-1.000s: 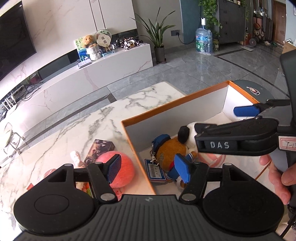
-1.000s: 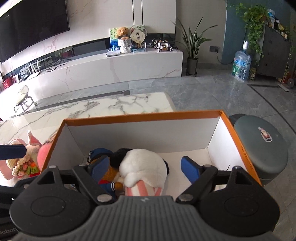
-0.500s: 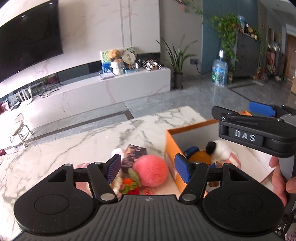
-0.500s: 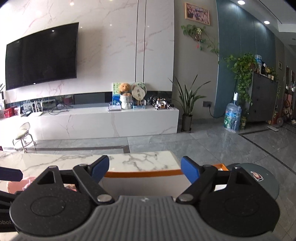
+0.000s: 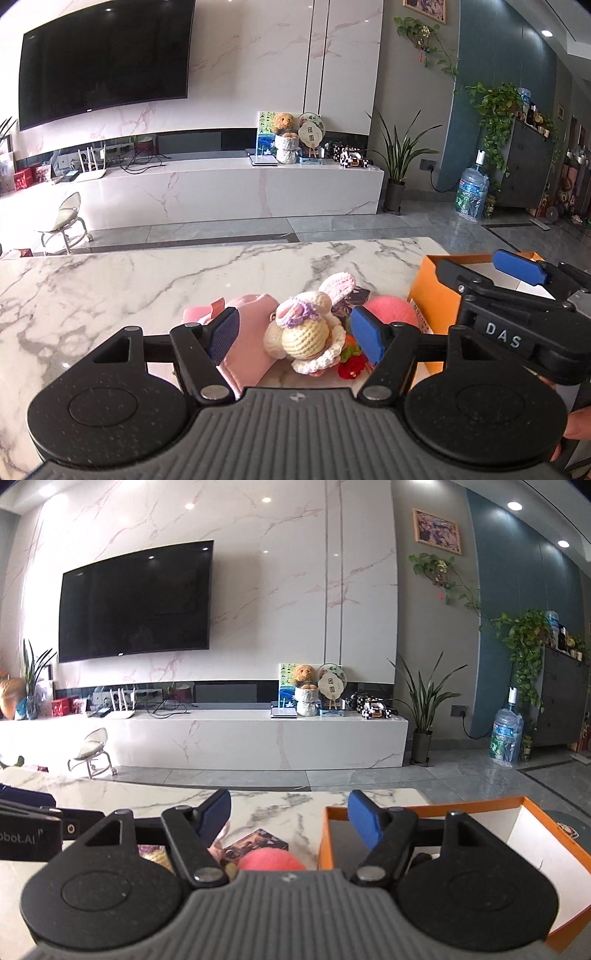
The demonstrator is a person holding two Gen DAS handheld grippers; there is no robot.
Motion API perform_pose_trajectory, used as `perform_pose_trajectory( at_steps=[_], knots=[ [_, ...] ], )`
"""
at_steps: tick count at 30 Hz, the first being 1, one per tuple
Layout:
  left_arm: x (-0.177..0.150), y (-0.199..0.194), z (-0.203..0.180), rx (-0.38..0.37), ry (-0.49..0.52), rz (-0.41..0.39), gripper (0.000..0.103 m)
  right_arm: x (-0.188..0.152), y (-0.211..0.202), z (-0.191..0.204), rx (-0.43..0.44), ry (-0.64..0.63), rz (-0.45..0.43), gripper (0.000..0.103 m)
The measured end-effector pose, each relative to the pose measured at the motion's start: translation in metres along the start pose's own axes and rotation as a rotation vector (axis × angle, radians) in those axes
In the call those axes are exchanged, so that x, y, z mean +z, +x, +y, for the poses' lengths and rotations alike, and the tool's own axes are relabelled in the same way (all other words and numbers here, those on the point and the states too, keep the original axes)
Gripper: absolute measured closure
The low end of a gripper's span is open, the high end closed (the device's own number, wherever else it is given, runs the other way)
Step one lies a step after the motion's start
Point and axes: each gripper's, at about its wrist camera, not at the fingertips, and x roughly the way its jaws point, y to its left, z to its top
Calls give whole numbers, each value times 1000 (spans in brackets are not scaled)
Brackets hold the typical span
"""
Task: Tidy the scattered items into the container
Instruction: 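Move both tools out of the box back toward the table, then grasp the pink fabric bag with left tool while right tool grasps crocheted bunny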
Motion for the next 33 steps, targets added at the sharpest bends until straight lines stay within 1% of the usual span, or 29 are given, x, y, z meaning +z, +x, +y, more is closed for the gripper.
perform_pose_trajectory(
  at_steps=[4, 5, 6, 7, 8, 10, 12, 15, 16, 17, 19, 22, 26, 28, 30, 32, 33],
  knots=[
    [-12, 8, 16, 1, -9, 17, 25, -14, 11, 28, 52, -74, 24, 39],
    [-14, 11, 21, 0, -18, 24, 29, -18, 15, 34, 64, -87, 35, 40],
    [-16, 15, 25, -4, -28, 32, 32, -22, 18, 38, 75, -96, 50, 42],
    [-18, 18, 30, -11, -39, 42, 32, -27, 22, 43, 83, -110, 68, 46],
    [-21, 21, 35, -15, -48, 48, 33, -32, 27, 47, 88, -127, 88, 48],
    [-26, 27, 43, -5, -61, 56, 33, -43, 34, 55, 100, -163, 124, 49],
    [-31, 34, 53, 26, -80, 60, 32, -50, 42, 60, 116, -184, 138, 49],
    [-35, 47, 69, 40, -132, 74, 32, -55, 50, 68, 149, -204, 141, 47],
    [-36, 51, 74, 35, -149, 80, 31, -57, 51, 71, 159, -215, 139, 42],
    [-37, 55, 78, 33, -161, 85, 31, -59, 53, 75, 166, -229, 135, 35],
    [-37, 61, 84, 35, -174, 91, 30, -64, 58, 83, 176, -264, 126, 31],
    [-37, 70, 89, 32, -178, 101, 30, -71, 72, 99, 156, -338, 107, 31],
    [-39, 79, 91, 32, -159, 121, 31, -74, 88, 108, 143, -360, 106, 32],
    [-41, 82, 91, 28, -150, 128, 35, -74, 93, 110, 145, -361, 106, 33],
    [-44, 85, 92, 11, -156, 130, 42, -75, 94, 112, 156, -365, 103, 33],
    [-45, 87, 92, 3, -166, 127, 48, -77, 93, 113, 167, -372, 105, 37],
    [-45, 87, 92, 1, -171, 125, 49, -79, 93, 114, 169, -377, 105, 38]
  ],
)
